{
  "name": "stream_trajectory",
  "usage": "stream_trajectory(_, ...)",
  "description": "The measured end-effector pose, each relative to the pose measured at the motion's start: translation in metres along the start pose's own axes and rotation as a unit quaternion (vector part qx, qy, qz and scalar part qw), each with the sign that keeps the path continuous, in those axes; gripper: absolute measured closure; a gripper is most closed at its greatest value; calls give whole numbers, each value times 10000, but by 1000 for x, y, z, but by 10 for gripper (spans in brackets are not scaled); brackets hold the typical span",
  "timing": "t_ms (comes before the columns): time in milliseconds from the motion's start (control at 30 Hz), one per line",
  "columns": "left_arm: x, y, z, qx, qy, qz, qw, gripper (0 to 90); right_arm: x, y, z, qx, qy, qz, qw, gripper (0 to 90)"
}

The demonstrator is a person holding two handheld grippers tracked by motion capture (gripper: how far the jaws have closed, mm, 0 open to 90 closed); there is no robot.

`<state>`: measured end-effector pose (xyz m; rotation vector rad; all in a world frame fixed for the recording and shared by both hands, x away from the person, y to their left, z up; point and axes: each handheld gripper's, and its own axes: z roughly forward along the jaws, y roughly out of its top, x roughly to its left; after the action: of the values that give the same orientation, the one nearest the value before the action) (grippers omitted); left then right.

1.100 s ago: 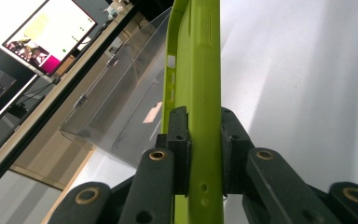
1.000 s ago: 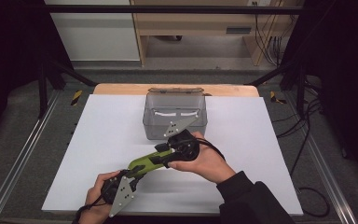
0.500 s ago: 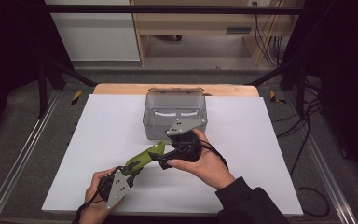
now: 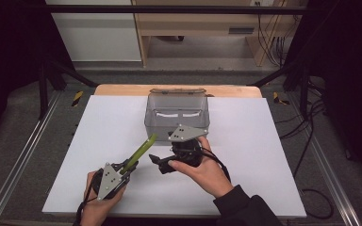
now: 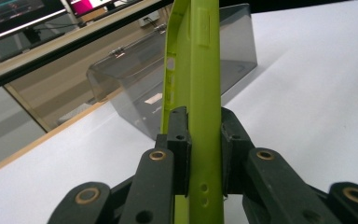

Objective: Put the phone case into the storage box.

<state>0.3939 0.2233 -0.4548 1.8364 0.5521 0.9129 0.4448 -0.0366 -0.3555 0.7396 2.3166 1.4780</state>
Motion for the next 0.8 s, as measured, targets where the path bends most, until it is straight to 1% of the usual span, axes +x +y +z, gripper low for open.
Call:
stream_trajectory(67, 2, -1, 0, -44, 14, -169, 9998, 776, 3, -3, 3, -15, -9, 37, 10000, 80)
stream_trajectory(200, 5, -1, -2, -48, 93, -354, 9993, 776, 6, -8, 9, -29, 4, 100, 9999, 79)
stream_trajectory(300, 7, -2, -2, -97, 141, -562, 9983, 776, 7, -11, 13, -46, 10, 203, 9998, 79)
stream_trajectory(367, 8, -2, -2, -94, 196, -582, 9981, 776, 8, -13, 15, -65, -8, 254, 9997, 78)
stream_trajectory(467, 8, -2, -3, -128, 254, -681, 9973, 776, 9, -14, 18, -93, -13, 340, 9994, 75)
stream_trajectory(533, 9, -2, -3, -164, 296, -805, 9962, 776, 10, -15, 19, -118, -15, 368, 9993, 68)
stream_trajectory(567, 10, -1, -2, -205, 309, -800, 9961, 776, 10, -16, 19, -149, -40, 383, 9991, 61)
stream_trajectory(667, 11, -2, -3, -194, 367, -1017, 9939, 776, 10, -17, 20, -227, -65, 458, 9987, 53)
stream_trajectory(800, 13, -2, -3, -267, 426, -1257, 9908, 776, 11, -19, 21, -251, -113, 516, 9983, 45)
